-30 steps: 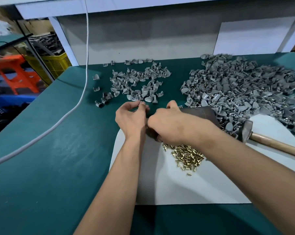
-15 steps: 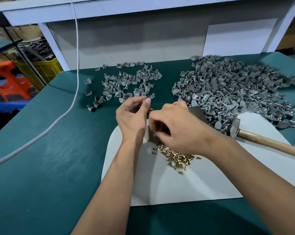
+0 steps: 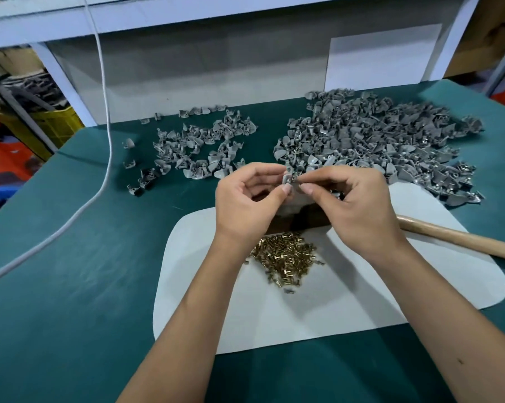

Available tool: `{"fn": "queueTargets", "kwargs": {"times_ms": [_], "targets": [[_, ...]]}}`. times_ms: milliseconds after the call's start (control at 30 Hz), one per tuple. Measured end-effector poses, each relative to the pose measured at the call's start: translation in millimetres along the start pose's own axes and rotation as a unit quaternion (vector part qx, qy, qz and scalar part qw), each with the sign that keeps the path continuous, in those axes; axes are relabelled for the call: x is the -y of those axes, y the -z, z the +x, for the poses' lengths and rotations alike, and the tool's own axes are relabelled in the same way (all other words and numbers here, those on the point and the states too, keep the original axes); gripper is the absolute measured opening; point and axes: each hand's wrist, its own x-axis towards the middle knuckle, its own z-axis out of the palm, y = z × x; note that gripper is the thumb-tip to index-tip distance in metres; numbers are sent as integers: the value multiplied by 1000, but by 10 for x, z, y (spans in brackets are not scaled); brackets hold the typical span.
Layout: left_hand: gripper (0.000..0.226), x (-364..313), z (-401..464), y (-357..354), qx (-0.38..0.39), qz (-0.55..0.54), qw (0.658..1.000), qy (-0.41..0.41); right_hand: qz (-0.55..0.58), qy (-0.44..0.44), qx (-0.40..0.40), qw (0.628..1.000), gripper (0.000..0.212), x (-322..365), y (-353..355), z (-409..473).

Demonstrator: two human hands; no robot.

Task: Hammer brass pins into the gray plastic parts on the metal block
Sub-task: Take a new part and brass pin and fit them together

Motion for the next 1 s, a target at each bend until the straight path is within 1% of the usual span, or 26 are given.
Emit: {"fn": "queueTargets", "kwargs": {"times_ms": [100, 200, 400, 533, 733, 867, 1000], "targets": [[23, -26, -6, -17, 17, -13, 1000, 6, 11, 1, -22, 1000, 18, 9, -4, -5], [22, -50, -15, -43, 33, -20, 999, 12, -23, 16, -36, 999, 21, 28, -11, -20], [18, -59, -16, -73, 28, -27, 999, 22, -24, 12, -56, 998, 31, 85, -21, -47], [16, -57, -22, -79, 25, -30, 999, 32, -21, 5, -61, 998, 27, 107, -19, -54], [17, -55, -27, -93, 25, -45, 997, 52, -26, 4, -42, 999, 24, 73, -13, -50], [16, -67, -32, -96, 37, -67, 995, 63, -4, -7, -33, 999, 22, 8, -16, -35], [15, -74, -42, -112, 42, -67, 995, 58, 23, -16, -46, 999, 22, -38, -7, -17]]}}
